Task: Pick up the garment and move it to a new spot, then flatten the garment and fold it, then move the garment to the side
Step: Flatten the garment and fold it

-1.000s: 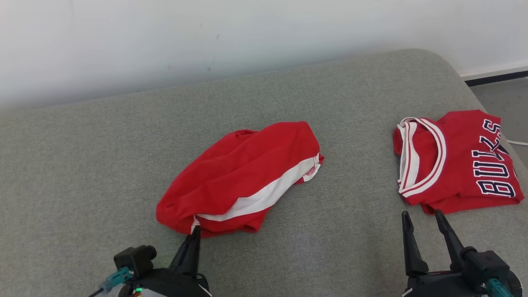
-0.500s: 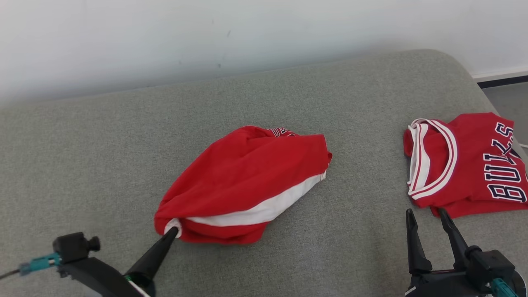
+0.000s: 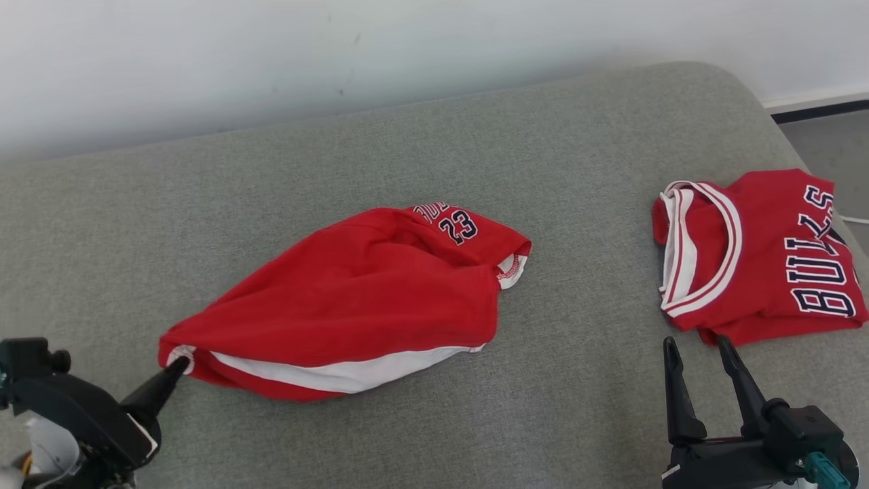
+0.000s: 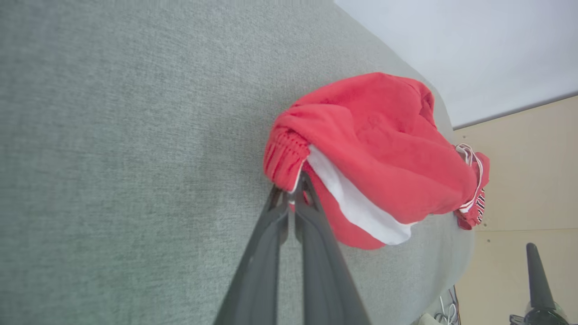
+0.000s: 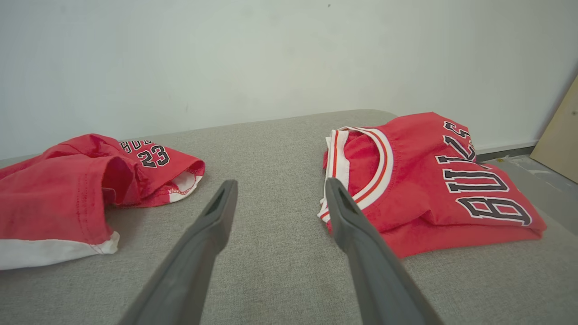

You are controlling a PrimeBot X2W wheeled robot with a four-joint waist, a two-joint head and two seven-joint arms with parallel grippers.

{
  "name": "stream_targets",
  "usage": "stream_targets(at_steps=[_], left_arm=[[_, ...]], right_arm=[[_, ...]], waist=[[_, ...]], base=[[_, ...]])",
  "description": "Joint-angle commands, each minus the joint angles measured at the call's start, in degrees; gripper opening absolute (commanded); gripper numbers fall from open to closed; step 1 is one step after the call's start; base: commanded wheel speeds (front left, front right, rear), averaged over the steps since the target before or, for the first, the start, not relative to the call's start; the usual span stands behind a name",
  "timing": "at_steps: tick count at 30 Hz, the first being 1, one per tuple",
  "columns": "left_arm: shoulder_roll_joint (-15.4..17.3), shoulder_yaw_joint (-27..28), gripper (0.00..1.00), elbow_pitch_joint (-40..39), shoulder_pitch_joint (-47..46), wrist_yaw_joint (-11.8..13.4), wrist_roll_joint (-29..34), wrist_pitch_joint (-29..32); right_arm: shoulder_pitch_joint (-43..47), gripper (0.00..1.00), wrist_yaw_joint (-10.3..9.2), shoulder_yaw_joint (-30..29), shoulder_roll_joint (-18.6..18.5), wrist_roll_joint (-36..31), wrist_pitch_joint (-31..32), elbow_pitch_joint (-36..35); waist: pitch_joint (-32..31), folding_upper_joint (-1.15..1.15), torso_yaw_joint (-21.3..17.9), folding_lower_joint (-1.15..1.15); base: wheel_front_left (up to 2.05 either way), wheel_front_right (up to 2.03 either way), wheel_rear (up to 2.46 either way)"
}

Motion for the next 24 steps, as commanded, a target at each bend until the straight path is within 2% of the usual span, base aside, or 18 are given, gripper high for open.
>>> stream_targets(at_steps=[1,3,4,5,8,11,18,22,24], left_arm=[[0.54,-0.25,0.00,1.50,-1.51,0.24,1.82,-0.54],[0.93,-0.80,0.00,3.19,-2.92,0.63,5.42,-2.92],[0.40,-0.99,0.45,3.85,-3.37,0.59,6.73,-4.70],[-0.43,-1.50,1.00,4.58,-3.53,0.56,8.25,-6.26],[-1.94,-2.90,1.00,5.64,-3.00,-0.12,10.55,-8.67],[-5.22,-4.64,1.00,7.65,-1.40,-0.70,15.16,-16.02],[-10.42,-5.82,1.00,10.08,2.50,1.43,22.99,-31.28],[-12.49,-4.02,1.00,8.93,4.99,2.58,27.56,-34.91],[-14.30,-1.27,1.00,6.94,6.47,2.76,31.05,-35.21]], right_arm=[[-0.79,1.00,-0.16,0.05,0.02,0.46,-0.31,0.16],[-0.98,1.00,-0.16,0.20,0.02,0.51,-0.52,0.44],[-0.98,1.00,-0.16,0.26,0.02,0.52,-0.60,0.56],[-0.93,1.00,-0.16,0.21,0.02,0.53,-0.68,0.71],[-0.71,1.00,-0.16,0.12,0.02,0.58,-0.72,0.77],[-0.21,1.00,-0.16,-0.55,0.02,0.40,-0.61,0.66],[0.02,1.00,-0.16,-1.35,0.03,-0.69,0.30,-0.61],[0.43,1.00,-0.16,-1.92,0.01,-0.99,0.82,-1.26],[0.89,1.00,-0.16,-2.05,0.02,-0.96,0.97,-1.61]], waist=[[0.33,0.00,-0.45,0.00],[0.43,0.00,-0.72,0.00],[0.42,0.00,-0.82,0.00],[0.38,0.00,-0.88,0.00],[0.22,0.00,-0.89,0.00],[-0.13,0.00,-0.30,0.00],[-1.04,0.00,1.70,0.00],[-1.79,0.00,2.77,0.00],[-2.31,0.00,3.29,0.00]], base=[[0.00,0.00,0.00],[0.00,0.00,0.00],[0.00,0.00,0.00],[0.00,0.00,0.00],[0.00,0.00,0.00],[0.00,0.00,0.00],[0.00,0.00,0.00],[0.00,0.00,0.00],[0.00,0.00,0.00]])
